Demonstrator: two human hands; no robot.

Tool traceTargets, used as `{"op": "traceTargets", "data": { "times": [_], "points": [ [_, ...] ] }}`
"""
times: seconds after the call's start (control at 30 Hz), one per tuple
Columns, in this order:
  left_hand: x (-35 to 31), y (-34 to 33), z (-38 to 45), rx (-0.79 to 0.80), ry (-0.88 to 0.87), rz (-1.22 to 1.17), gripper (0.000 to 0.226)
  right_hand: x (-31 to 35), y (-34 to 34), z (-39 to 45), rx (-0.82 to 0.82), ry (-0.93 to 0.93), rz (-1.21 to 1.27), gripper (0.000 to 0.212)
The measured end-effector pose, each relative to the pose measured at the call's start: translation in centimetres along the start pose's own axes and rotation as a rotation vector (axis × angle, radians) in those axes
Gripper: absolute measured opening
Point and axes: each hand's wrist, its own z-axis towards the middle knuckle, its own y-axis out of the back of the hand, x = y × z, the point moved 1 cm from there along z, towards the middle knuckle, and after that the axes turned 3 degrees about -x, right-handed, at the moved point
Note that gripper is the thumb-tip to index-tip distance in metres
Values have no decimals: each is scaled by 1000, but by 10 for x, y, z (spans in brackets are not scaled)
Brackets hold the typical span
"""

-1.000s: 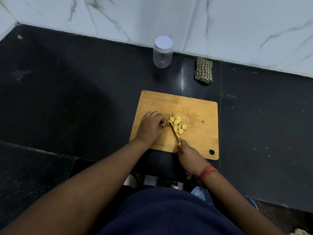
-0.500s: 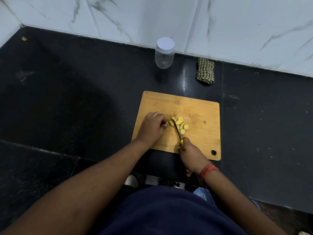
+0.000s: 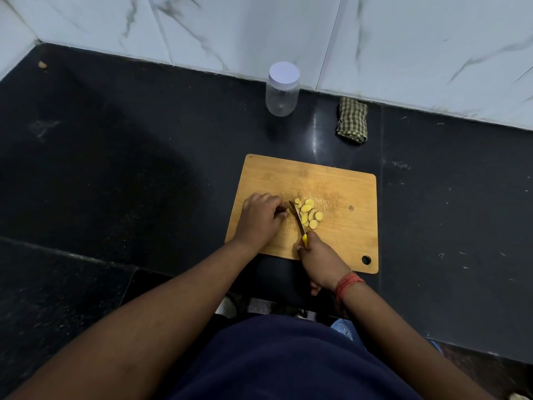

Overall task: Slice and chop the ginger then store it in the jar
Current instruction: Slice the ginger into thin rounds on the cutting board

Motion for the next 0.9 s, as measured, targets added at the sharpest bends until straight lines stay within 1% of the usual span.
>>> {"op": "traceTargets", "data": {
  "times": [0.17, 0.37, 0.5, 0.57, 0.63, 0.8, 0.9],
  "points": [
    [-9, -2, 2, 3, 17, 40, 13, 6, -1, 3, 8, 0, 38, 13],
    [-9, -1, 4, 26, 31, 36, 9, 8, -2, 6, 11, -4, 43, 28],
    [-10, 0, 6, 40, 53, 26, 9, 9, -1, 8, 25, -18, 18, 18],
    [-10, 1, 7, 51, 61, 20, 6, 11, -1, 9, 32, -30, -4, 14],
    [-10, 1, 8, 51, 62, 20, 2, 12, -2, 12, 41, -39, -25, 19],
    [-11, 1, 9, 55, 65, 36, 5, 18, 1, 19, 63, -70, -48, 23],
    [-11, 0, 9, 51, 52, 46, 6, 20, 3, 26, 69, -79, -80, 35]
  ]
}}
